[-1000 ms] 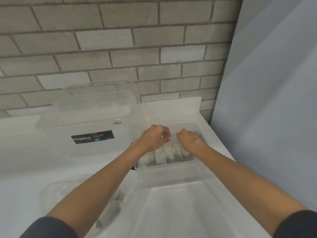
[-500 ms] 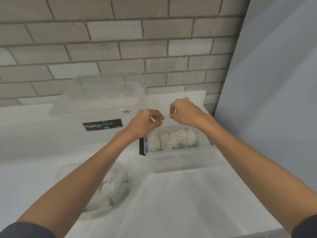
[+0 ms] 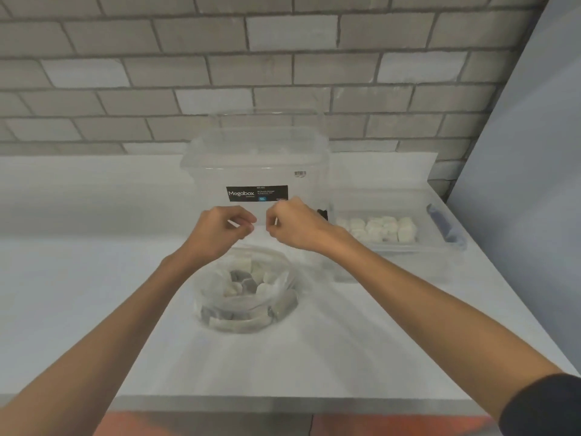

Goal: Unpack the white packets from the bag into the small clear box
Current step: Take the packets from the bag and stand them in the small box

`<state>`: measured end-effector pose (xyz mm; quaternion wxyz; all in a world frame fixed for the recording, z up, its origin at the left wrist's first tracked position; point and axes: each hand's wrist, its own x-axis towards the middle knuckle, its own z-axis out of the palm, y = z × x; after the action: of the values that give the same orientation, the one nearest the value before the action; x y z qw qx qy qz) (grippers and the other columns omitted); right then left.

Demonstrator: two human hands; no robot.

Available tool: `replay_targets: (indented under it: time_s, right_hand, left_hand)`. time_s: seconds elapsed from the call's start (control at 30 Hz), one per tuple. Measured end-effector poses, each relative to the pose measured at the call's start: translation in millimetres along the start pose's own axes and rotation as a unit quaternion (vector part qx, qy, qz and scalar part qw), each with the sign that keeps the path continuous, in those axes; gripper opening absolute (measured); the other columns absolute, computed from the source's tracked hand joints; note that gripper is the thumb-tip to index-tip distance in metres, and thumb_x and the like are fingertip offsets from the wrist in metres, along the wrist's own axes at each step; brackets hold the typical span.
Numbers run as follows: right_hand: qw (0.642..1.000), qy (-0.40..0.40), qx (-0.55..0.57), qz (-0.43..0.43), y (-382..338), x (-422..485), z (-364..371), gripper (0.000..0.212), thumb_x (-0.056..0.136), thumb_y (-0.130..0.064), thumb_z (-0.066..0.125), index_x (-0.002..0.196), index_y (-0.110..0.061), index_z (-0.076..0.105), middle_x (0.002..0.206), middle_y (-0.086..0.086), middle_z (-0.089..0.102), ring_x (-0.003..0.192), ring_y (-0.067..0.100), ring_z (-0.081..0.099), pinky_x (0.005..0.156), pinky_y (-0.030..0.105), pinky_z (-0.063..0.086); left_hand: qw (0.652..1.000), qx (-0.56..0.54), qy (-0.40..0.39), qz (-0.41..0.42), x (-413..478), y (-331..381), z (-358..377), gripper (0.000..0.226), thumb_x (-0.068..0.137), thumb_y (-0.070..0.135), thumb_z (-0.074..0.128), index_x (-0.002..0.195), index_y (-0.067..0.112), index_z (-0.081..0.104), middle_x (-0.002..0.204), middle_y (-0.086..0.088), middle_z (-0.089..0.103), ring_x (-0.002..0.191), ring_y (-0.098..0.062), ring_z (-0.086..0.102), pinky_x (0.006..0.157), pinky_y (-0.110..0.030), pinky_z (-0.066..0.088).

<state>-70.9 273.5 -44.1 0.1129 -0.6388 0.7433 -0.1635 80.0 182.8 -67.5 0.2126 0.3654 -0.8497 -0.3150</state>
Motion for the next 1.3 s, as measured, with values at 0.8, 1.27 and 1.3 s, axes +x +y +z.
replay_targets:
  time_s: [0.8,1.27,1.3]
  right_hand:
    - [0.975,-0.016,0.010,0.220,-43.4,27.0,108.8,0.022,0.092,-0.008,0.052,0.114,-0.006,0.055,0.116,0.012,0.060,0.103,0.030,0.061,0.071,0.031,0.042]
    - [0.972,0.021,0.122,0.202,-36.6,27.8,99.5,0.007,0.086,-0.010,0.062,0.090,-0.010,0.068,0.104,0.009,0.062,0.080,0.029,0.063,0.076,0.036,0.055]
    - [0.973,0.025,0.136,0.185,-34.1,25.4,94.7,0.005,0.086,-0.010,0.063,0.084,-0.011,0.068,0.101,0.010,0.064,0.072,0.027,0.063,0.075,0.037,0.057]
  left_hand:
    - [0.960,0.276,-0.032,-0.022,-25.4,-58.8,24.3,0.029,0.087,0.007,0.054,0.112,0.014,0.065,0.116,-0.004,0.062,0.107,-0.024,0.057,0.083,-0.030,0.042]
    - [0.996,0.073,0.011,-0.046,-20.3,-75.9,4.9,0.014,0.087,0.014,0.061,0.098,0.015,0.069,0.097,-0.002,0.069,0.098,-0.021,0.062,0.085,-0.032,0.050]
    - [0.997,0.055,0.013,-0.047,-19.3,-74.6,3.2,0.014,0.089,0.016,0.061,0.100,0.015,0.069,0.096,-0.002,0.069,0.097,-0.020,0.062,0.081,-0.028,0.048]
